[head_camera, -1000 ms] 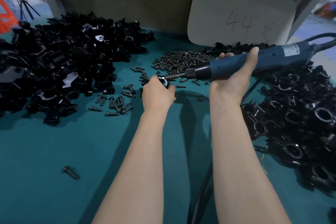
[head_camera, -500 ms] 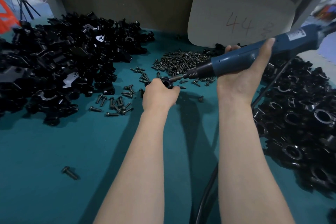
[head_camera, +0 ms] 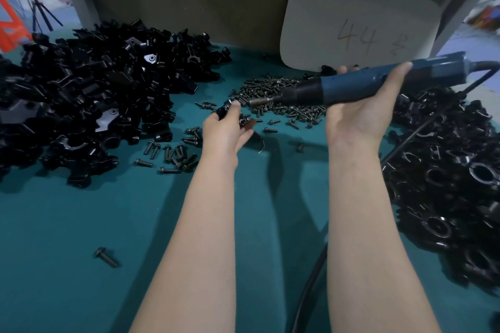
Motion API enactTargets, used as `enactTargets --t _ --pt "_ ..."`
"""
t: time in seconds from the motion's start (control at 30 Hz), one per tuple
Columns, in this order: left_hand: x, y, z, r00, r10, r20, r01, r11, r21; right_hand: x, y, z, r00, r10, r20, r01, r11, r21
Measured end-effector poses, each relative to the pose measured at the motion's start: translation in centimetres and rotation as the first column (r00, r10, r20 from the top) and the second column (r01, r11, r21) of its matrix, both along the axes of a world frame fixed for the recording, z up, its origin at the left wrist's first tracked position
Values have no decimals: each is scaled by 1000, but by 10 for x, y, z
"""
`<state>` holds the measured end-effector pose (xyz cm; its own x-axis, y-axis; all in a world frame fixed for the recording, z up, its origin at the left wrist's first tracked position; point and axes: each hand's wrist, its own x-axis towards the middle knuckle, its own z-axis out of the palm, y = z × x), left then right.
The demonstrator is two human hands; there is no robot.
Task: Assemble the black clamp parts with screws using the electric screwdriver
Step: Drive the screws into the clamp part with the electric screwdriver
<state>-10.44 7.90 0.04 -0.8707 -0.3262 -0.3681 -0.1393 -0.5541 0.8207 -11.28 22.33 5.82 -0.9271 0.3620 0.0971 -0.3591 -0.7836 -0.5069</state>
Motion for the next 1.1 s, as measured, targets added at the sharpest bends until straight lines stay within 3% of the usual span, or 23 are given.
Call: enactTargets --t 0.13,0.27,0.73,0.97,1.1 --pt "1 0 1 997 68 -33 -61 979 192 -1 -1 -3 995 -74 59 68 992 109" --pt "2 1 2 997 61 -39 -52 978 202 -3 -4 -2 996 -77 54 70 990 122" --pt "-1 8 2 989 144 -36 -145 989 -18 -2 -16 -3 998 -49 29 44 988 145" --pt "-2 12 -6 977 212 -12 -212 968 -133 7 -39 2 996 -66 -67 86 929 360" --pt "0 9 -5 963 267 -28 -269 956 -119 10 -45 4 993 -49 -103 83 932 353"
